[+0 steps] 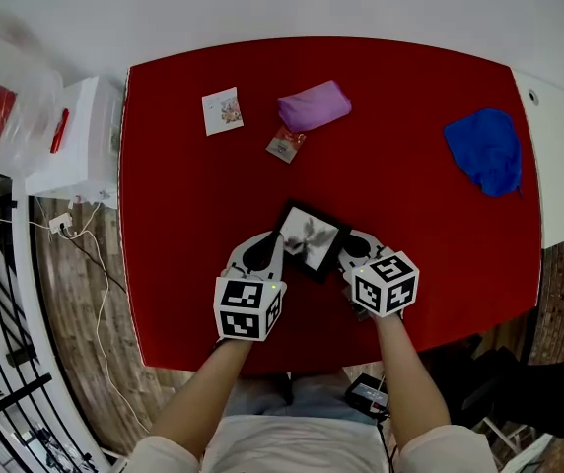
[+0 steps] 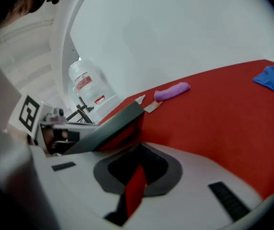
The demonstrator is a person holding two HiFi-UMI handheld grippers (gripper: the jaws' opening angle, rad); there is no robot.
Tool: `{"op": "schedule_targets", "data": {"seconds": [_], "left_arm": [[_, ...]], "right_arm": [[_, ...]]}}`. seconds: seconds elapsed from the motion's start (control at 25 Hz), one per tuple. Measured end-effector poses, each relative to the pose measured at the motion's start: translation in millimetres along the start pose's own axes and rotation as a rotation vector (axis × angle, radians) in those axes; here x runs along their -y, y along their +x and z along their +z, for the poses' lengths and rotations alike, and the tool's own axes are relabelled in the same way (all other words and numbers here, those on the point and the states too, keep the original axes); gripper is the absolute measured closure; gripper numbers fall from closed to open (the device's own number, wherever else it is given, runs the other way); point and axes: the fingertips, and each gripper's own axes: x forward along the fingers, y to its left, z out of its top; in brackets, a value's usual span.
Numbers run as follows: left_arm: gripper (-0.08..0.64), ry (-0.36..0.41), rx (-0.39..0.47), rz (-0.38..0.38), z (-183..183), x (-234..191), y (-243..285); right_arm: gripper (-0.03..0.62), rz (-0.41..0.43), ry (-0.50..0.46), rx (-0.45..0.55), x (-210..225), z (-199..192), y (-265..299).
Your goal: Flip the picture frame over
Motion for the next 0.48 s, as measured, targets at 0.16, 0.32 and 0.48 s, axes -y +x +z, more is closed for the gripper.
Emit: {"op": "schedule_targets", "data": {"seconds": [0.16,0.32,0.48], "left_arm": [[0.548,0.086,-0.066,0.045,-24,-25,6],[0.551,0.070,-0.085,0.072,-39,-37,15],[0.551,0.099,-0.077,0.078,-38,-39,18]], "right_arm": [[0.586,-0.042,-0.048,-0.043,9,-9,0],[0.586,-0.085,-0.037,-0.074,17,-23,-9],[0.586,-0.216,-0.042,-0.106,32,-33,-24]]}}
